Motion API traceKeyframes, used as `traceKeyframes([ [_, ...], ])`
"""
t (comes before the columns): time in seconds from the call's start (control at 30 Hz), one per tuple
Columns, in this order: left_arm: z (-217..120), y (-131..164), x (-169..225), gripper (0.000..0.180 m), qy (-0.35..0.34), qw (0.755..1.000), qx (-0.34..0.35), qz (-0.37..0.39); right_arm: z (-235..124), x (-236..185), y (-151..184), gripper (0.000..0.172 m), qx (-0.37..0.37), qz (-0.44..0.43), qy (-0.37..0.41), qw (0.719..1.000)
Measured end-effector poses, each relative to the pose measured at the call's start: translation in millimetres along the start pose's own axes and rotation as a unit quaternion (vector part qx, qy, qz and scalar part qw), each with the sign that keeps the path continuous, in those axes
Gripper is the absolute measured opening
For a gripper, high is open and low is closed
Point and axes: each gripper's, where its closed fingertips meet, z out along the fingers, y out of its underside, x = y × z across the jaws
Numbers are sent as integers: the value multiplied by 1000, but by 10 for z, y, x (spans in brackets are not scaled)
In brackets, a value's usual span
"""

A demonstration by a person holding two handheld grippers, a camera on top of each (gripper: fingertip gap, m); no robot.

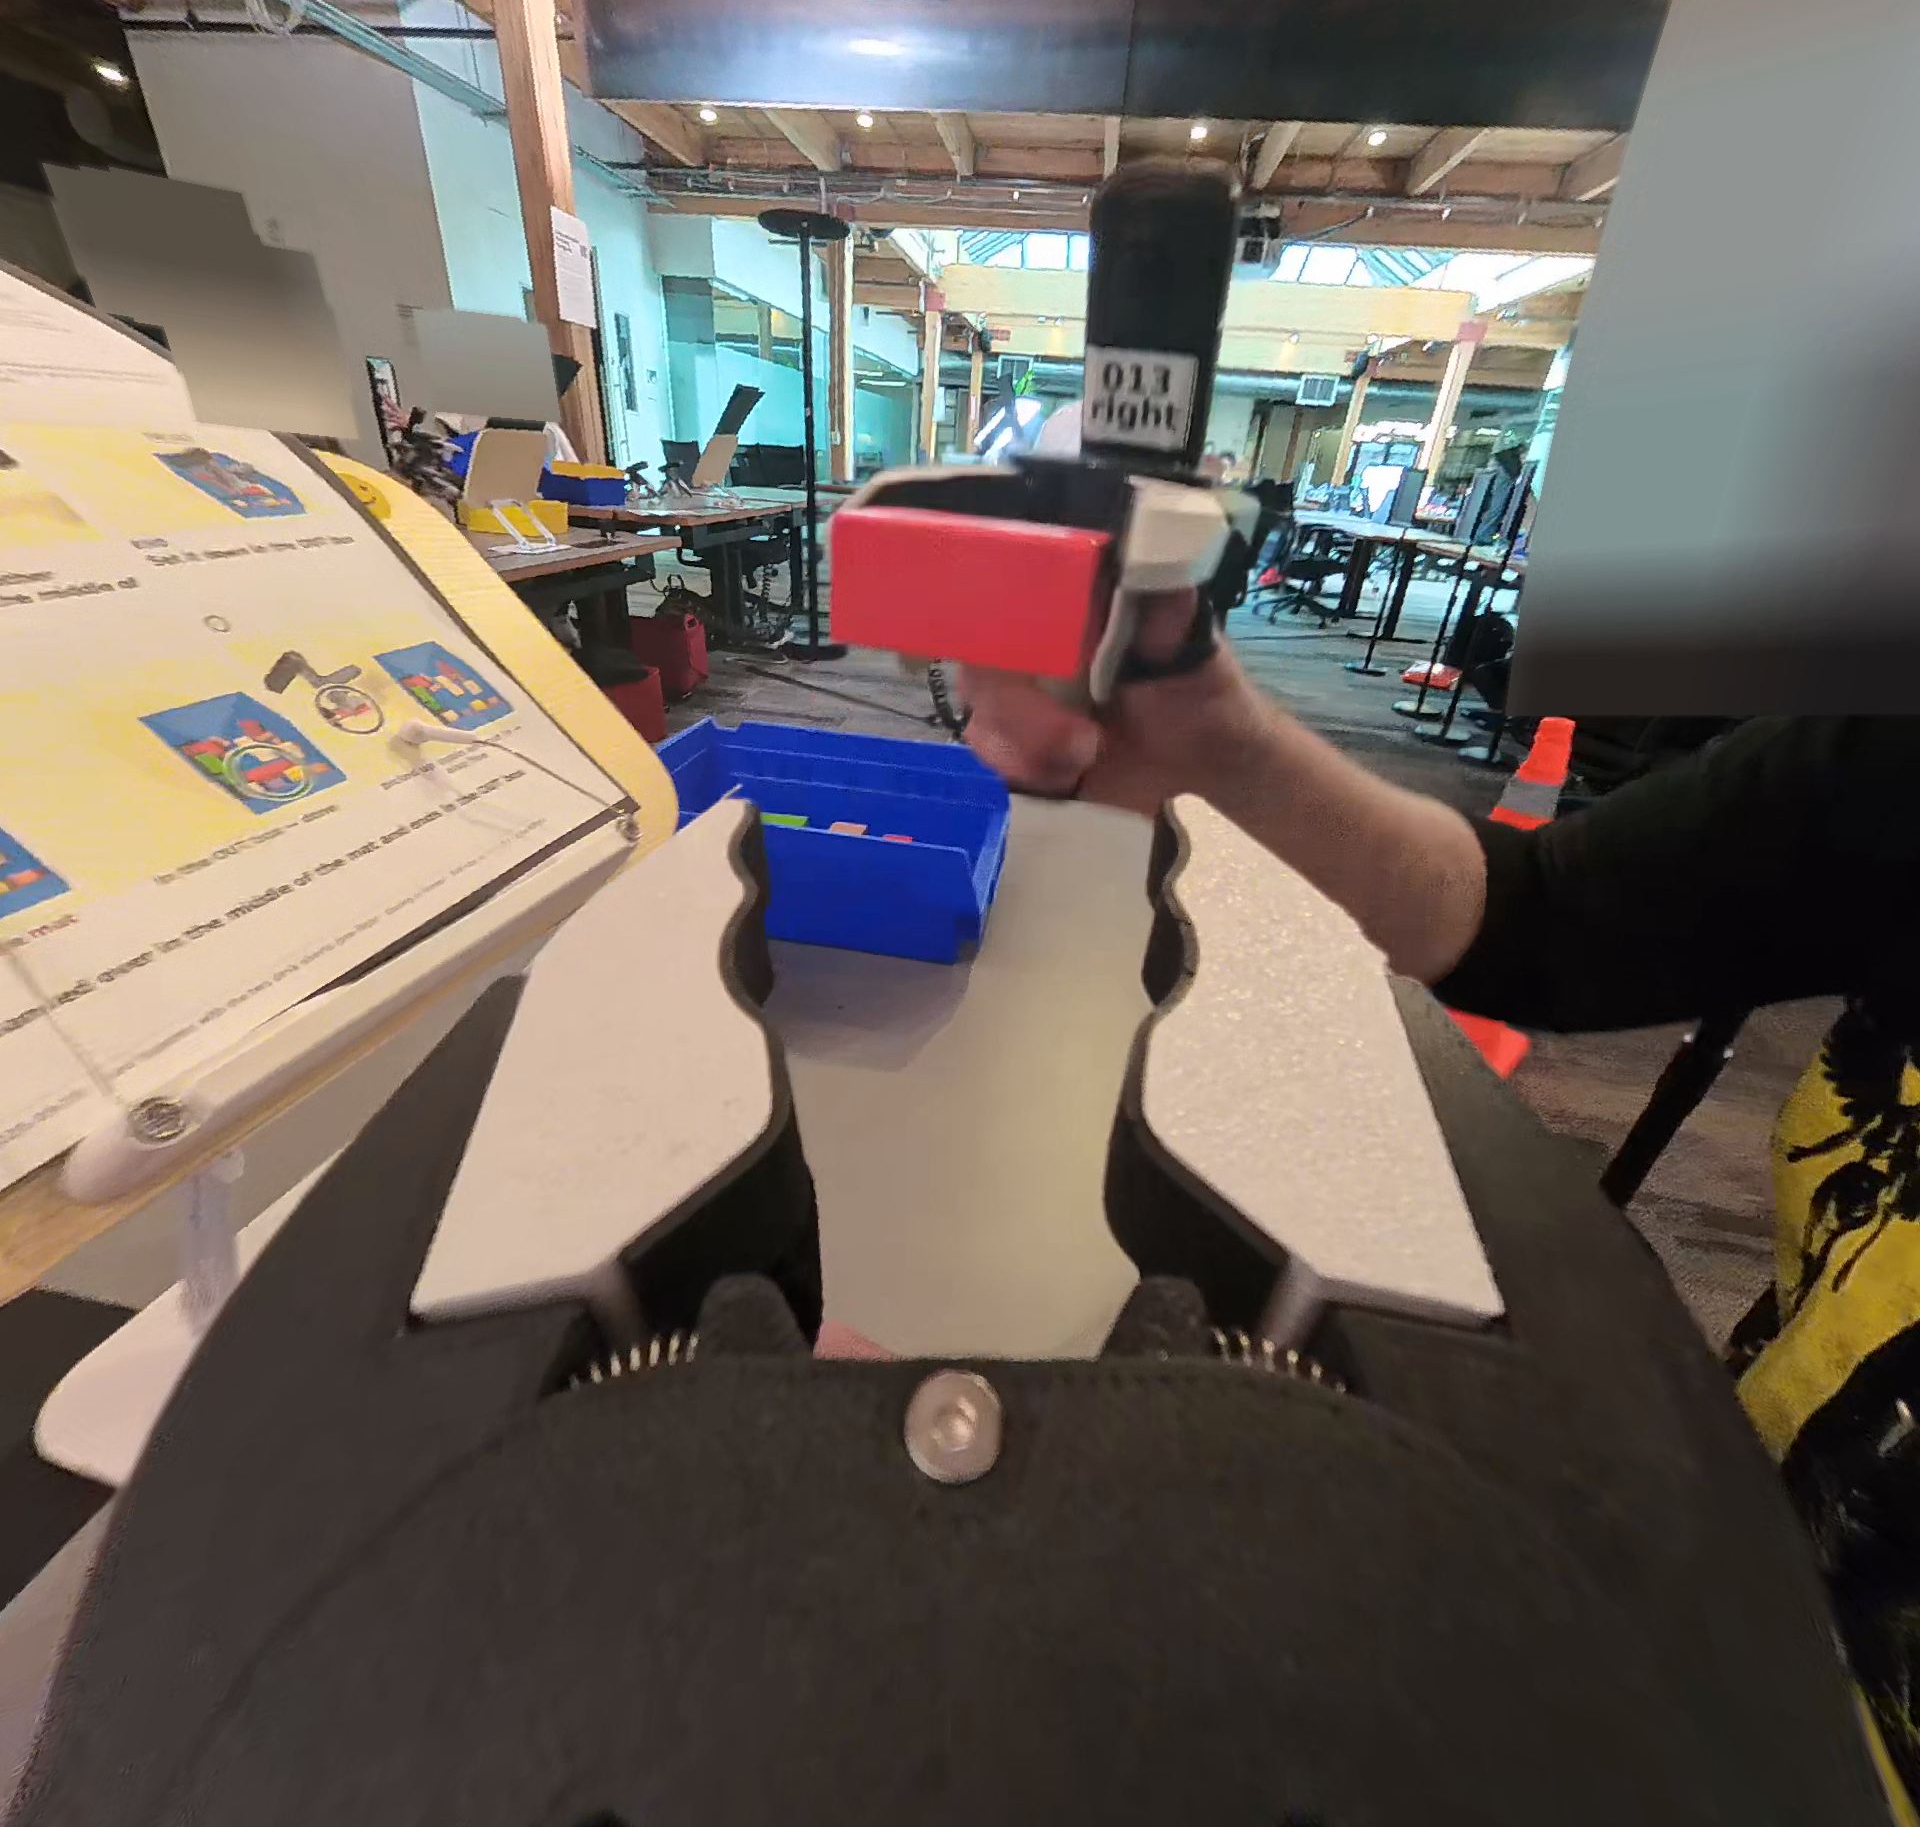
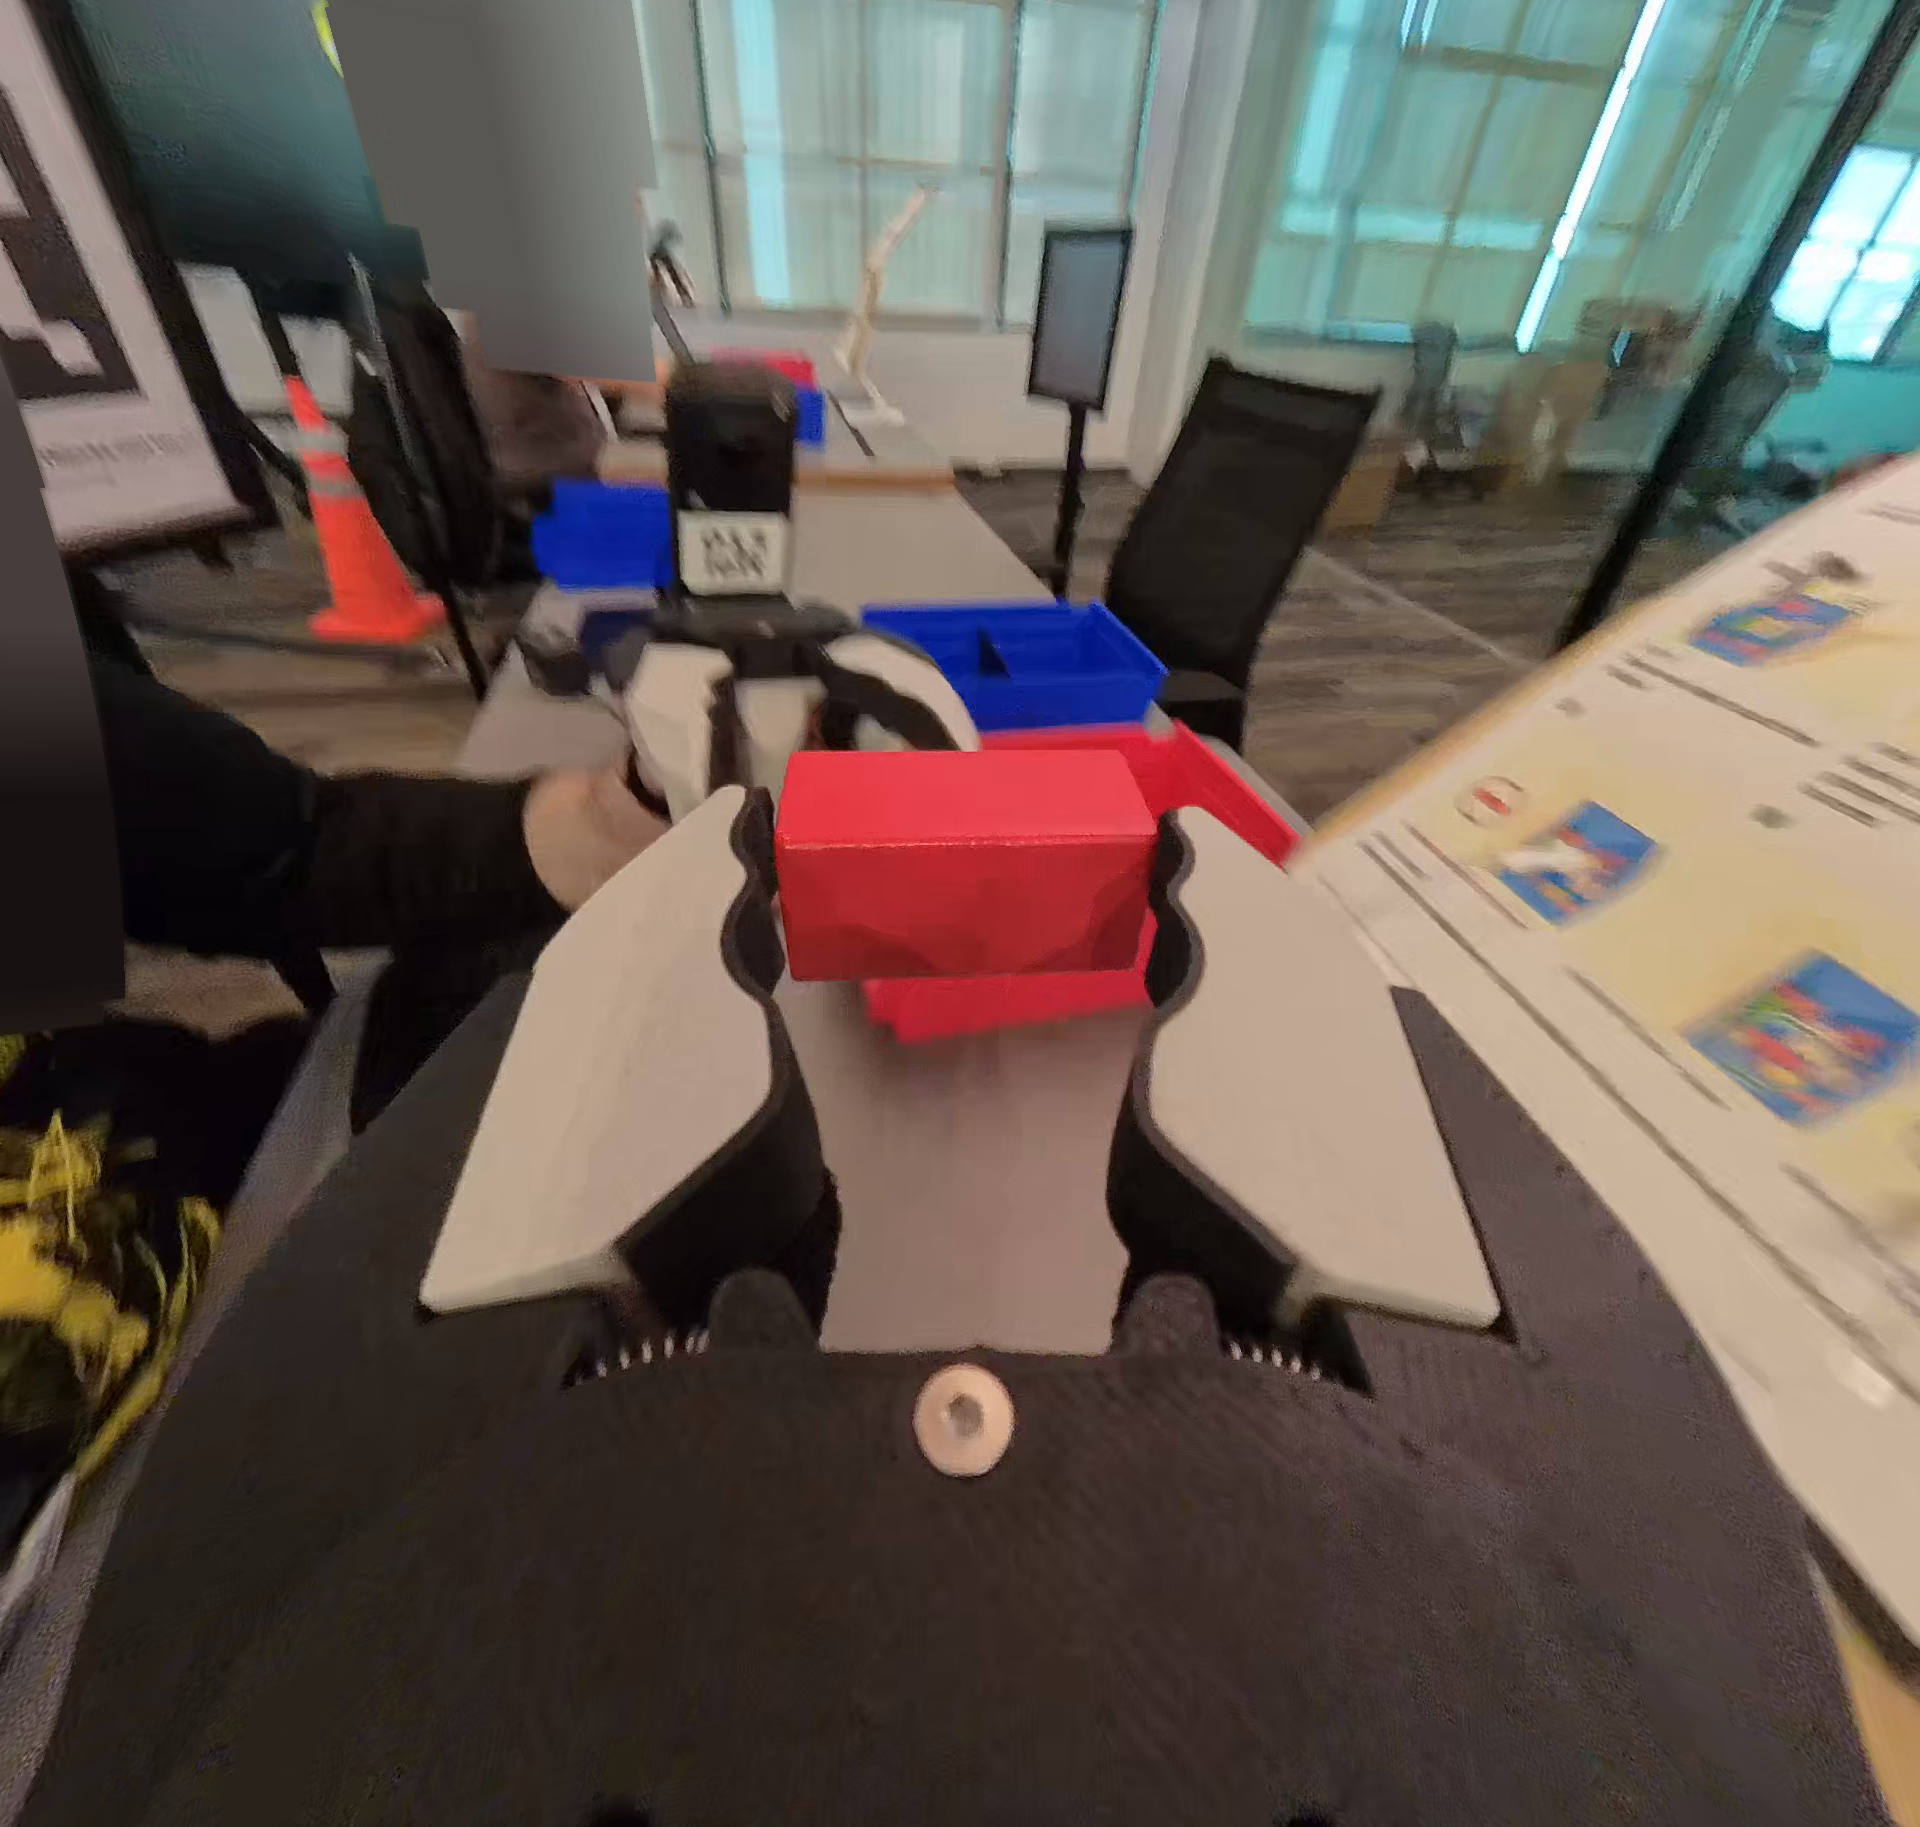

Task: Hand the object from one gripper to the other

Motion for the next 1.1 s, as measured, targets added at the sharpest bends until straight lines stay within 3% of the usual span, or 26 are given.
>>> traceKeyframes([
  [0.03, -50, -3, -19, 67, -5, 1000, -3, 5, -206, 147, 41, 67, -35, -12, 20, 999],
  [0.13, -233, 36, -107, 58, -37, 999, -23, 27, -925, 641, 375, 68, -190, -39, 79, 978],
  [0.23, -407, 104, -188, 52, -63, 997, -39, 33, -1701, 1203, 884, 68, -350, -63, 143, 923],
  [0.4, -644, 232, -297, 48, -105, 993, -54, 30, -2442, 1582, 1908, 68, -511, -21, 112, 852],
  [0.57, -836, 293, -377, 47, -154, 986, -59, 22, -2691, 1634, 2571, 68, -573, 15, 83, 816],
  [0.8, -1115, 485, -369, 52, -216, 973, -78, 9, -2757, 1645, 2800, 68, -592, 26, 52, 804],
  [1.1, -1263, 627, -351, 52, -235, 968, -81, -12, -2760, 1535, 3108, 68, -623, 49, 11, 780],
])
